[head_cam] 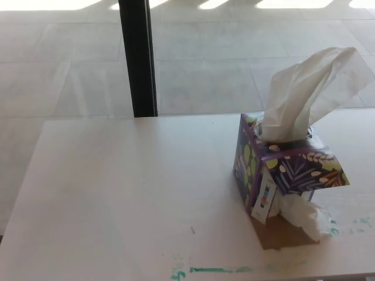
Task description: The robot uses its right hand to pull out a tissue from the tissue box kept in the middle of the desk and put it on the right side
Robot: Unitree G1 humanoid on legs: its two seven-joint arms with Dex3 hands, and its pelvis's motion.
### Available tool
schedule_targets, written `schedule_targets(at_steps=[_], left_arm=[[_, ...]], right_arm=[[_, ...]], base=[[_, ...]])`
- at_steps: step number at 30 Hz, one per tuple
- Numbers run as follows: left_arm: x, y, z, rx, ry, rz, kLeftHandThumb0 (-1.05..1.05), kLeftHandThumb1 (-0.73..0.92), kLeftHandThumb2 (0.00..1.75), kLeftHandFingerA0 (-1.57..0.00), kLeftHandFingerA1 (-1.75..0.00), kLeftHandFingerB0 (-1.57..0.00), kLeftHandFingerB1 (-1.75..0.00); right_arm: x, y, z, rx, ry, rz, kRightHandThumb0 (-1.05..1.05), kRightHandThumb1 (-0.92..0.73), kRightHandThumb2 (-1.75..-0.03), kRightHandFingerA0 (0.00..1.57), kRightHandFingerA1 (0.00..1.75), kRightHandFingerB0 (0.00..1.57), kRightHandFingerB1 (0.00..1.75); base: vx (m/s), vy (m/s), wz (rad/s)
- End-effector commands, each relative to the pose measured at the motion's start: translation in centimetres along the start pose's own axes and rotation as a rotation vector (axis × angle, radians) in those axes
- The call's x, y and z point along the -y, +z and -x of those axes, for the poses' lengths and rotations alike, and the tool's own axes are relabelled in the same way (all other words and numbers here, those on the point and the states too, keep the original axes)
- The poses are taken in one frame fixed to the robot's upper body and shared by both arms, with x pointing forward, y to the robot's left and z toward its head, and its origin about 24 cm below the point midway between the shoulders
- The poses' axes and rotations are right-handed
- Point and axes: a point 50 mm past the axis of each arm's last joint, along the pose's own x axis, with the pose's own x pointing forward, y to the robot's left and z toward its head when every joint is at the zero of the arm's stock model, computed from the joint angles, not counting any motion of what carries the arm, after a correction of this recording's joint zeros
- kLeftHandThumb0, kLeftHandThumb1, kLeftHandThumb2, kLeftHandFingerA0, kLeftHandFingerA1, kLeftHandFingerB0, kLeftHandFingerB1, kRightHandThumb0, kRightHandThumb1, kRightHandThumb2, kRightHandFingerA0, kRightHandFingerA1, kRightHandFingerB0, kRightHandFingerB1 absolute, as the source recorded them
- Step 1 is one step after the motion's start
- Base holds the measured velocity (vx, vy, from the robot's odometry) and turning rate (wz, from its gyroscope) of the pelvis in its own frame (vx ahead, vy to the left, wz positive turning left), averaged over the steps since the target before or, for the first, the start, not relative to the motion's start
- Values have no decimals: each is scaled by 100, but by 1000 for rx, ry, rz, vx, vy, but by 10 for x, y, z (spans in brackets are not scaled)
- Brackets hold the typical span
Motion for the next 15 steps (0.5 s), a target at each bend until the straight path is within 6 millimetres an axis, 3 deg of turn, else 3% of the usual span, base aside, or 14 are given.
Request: schedule_targets(at_steps=[1, 2, 3, 5, 7, 8, 9, 10, 11, 12, 13, 15], left_arm=[[-6, 2, 2, -8, -10, 30, -84, 91, 68, -59, -51, -47, -42], [-8, 1, 3, -9, -8, 21, -85, 91, 68, -58, -50, -48, -42], [-9, 2, 3, -2, -11, 22, -83, 92, 68, -56, -50, -46, -43], [-9, 3, 3, 6, -12, 30, -84, 92, 67, -57, -51, -46, -43], [-9, 3, 3, 7, -12, 27, -84, 92, 67, -57, -51, -46, -43], [-9, 4, 3, 6, -11, 31, -83, 92, 67, -58, -51, -47, -43], [-9, 3, 3, 8, -10, 54, -84, 91, 67, -59, -53, -47, -44], [-10, 4, 3, 11, -9, 56, -84, 91, 67, -59, -53, -47, -44], [-10, 4, 3, 11, -2, 64, -87, 90, 68, -61, -53, -48, -44], [-11, 4, 3, 7, 1, 60, -83, 91, 67, -59, -50, -47, -43], [-10, 5, 3, 7, -1, 55, -83, 91, 69, -58, -50, -45, -43], [-9, 6, 2, 7, -8, 50, -84, 92, 68, -57, -51, -46, -43]], right_arm=[[38, 36, -5, 123, -125, -153, -67, -62, -59, 54, 112, 29, 67], [43, 46, -4, 153, -149, -129, -74, -65, -60, 42, 103, 27, 67], [56, 70, -6, 216, -198, -143, -75, -68, -61, 81, 139, 26, 64], [75, 111, -2, 340, -233, -200, -75, -70, -62, 70, 134, 22, 63], [77, 117, -1, 359, -237, -204, -75, -70, -62, 70, 134, 22, 63], [80, 136, 5, 436, -253, -225, -72, -54, -100, 67, 111, 18, 61], [89, 182, 19, 557, -285, -276, -72, -51, -97, 86, 120, 19, 60], [88, 183, 19, 557, -282, -280, -72, -51, -97, 86, 120, 19, 60], [90, 216, 29, 663, -293, -296, -77, -62, -64, 80, 140, 29, 61], [91, 232, 36, 703, -290, -289, -83, -65, -64, 64, 121, 28, 61], [90, 244, 41, 738, -278, -299, -81, -67, -61, 60, 101, 30, 57], [88, 270, 52, 835, -240, -281, -80, -68, -61, 62, 92, 28, 53]], base=[[0, 0, 0], [0, 0, 0], [0, 0, 0], [0, 0, 0], [0, 0, 0], [0, 0, 0], [0, 0, 0], [0, 0, 0], [2, -3, 7], [0, 0, 0], [0, 0, 0], [0, 0, 0]])
